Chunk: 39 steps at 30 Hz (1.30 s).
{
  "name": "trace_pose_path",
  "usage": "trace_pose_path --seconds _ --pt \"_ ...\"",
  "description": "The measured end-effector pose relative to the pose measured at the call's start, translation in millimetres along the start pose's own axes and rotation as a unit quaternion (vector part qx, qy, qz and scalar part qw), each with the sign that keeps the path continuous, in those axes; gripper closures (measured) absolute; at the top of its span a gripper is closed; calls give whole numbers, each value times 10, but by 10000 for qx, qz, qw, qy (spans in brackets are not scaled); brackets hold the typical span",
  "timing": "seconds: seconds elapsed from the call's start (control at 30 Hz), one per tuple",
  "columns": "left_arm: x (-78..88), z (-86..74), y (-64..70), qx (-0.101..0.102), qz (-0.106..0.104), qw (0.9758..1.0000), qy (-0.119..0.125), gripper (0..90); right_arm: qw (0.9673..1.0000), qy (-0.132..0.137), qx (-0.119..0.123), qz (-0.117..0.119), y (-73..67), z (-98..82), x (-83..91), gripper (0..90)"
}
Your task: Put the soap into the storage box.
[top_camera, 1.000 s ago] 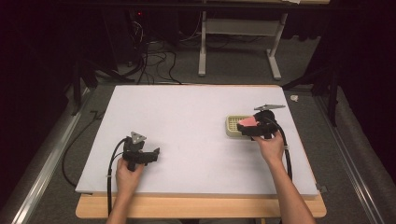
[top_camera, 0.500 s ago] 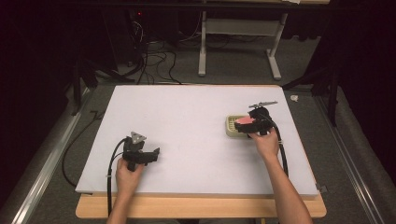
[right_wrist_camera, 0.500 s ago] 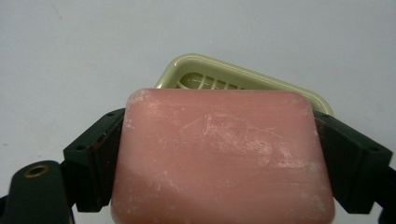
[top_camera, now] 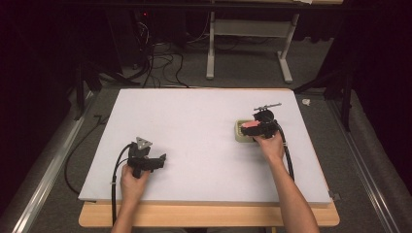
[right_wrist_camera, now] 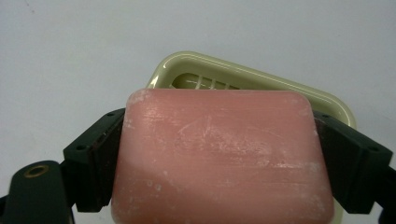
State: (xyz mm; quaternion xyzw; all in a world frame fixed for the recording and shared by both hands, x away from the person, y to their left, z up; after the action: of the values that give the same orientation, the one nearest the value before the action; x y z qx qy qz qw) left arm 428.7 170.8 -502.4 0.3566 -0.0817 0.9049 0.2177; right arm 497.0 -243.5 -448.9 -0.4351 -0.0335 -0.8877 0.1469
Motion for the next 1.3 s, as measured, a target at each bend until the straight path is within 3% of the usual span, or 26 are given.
trace_pose_path --seconds 0.63,0.9,1.3 --pt "0 0 0 0 1 10000 1 157 9995 -189 -236 103 46 -22 -107 131" --pt "0 0 0 0 1 10000 0 157 9995 24 -303 91 68 7 -29 127" --pt "0 0 0 0 2 10000 0 157 9995 247 -201 71 79 8 66 124"
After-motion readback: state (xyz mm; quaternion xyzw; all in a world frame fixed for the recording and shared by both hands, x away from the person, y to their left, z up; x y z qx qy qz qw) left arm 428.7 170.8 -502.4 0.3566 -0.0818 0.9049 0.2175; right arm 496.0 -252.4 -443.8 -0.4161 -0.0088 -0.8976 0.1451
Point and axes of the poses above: each handheld gripper's, and its own axes: x roughly backward along the jaws, z roughly out of its top, y roughly to its right, the point moved 2 cm from there along -x, roughly forward along the jaws
